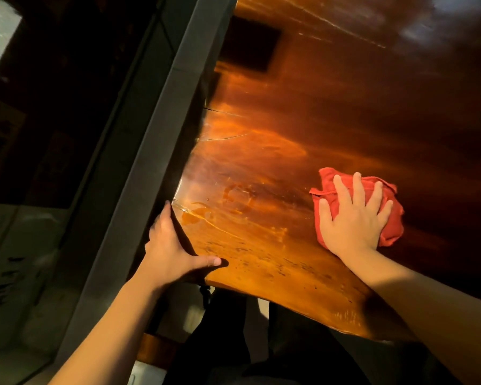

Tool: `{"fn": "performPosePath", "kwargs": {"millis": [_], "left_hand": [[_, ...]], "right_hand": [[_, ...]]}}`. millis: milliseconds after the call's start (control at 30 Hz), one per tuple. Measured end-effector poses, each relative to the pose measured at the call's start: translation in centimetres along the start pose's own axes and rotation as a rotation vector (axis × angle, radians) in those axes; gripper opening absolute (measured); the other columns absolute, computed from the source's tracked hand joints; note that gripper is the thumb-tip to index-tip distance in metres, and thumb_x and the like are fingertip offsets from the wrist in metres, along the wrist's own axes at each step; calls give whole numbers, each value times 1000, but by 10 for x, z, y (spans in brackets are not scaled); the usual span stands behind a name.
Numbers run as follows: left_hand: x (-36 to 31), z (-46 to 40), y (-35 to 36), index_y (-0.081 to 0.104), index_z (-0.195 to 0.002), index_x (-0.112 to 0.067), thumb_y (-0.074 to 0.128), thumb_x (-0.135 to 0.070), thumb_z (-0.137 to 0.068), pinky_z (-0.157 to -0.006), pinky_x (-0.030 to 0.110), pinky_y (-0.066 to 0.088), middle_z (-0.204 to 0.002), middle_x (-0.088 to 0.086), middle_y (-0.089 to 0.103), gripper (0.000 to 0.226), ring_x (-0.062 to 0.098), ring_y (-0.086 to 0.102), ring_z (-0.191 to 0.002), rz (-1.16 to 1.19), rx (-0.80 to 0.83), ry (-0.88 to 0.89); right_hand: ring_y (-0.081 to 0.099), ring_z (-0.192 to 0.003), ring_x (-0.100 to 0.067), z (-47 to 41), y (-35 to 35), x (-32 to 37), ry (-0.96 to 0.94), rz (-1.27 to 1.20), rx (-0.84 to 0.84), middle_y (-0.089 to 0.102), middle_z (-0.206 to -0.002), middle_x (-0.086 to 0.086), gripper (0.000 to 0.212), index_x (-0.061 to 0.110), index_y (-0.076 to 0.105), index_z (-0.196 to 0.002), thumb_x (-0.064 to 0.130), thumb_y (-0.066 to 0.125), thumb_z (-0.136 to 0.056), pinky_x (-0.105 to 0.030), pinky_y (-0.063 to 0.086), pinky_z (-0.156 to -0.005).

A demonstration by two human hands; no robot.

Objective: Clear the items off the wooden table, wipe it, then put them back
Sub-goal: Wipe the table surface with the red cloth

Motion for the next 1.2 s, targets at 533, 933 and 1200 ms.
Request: {"fn": "performPosePath", "kwargs": {"millis": [533,933,1200], "left_hand": [[23,11,-4,-14,-158,-23,80,-88,-19,-122,58,15,-167,4,10,180,27,6,-154,193,77,-58],[15,21,-1,-8,-159,-17,77,-89,-15,-123,54,19,-168,3,7,182,24,10,-153,129,86,-34],[-19,26,6,-8,-159,-19,53,-105,-30,-117,68,17,-169,9,-4,167,33,1,-154,-371,-2,49]], "right_hand": [[13,-151,-48,28,3,196,-334,-15,81,31,-165,-13,68,31,37,-154,61,36,-94,-71,10,-116],[6,-152,-49,52,-6,263,-717,-13,126,23,-168,-11,67,36,32,-157,62,31,-96,-71,3,-115],[8,-152,-46,60,-3,194,-728,-43,165,24,-168,-8,63,43,33,-155,63,35,-95,-70,4,-116]]}}
Point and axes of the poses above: each hand's wrist, its own z-axis away from the middle knuckle, its own y-axis out of the palm, x = y × z, the point moved 6 cm from there along -z, towards the middle knuckle
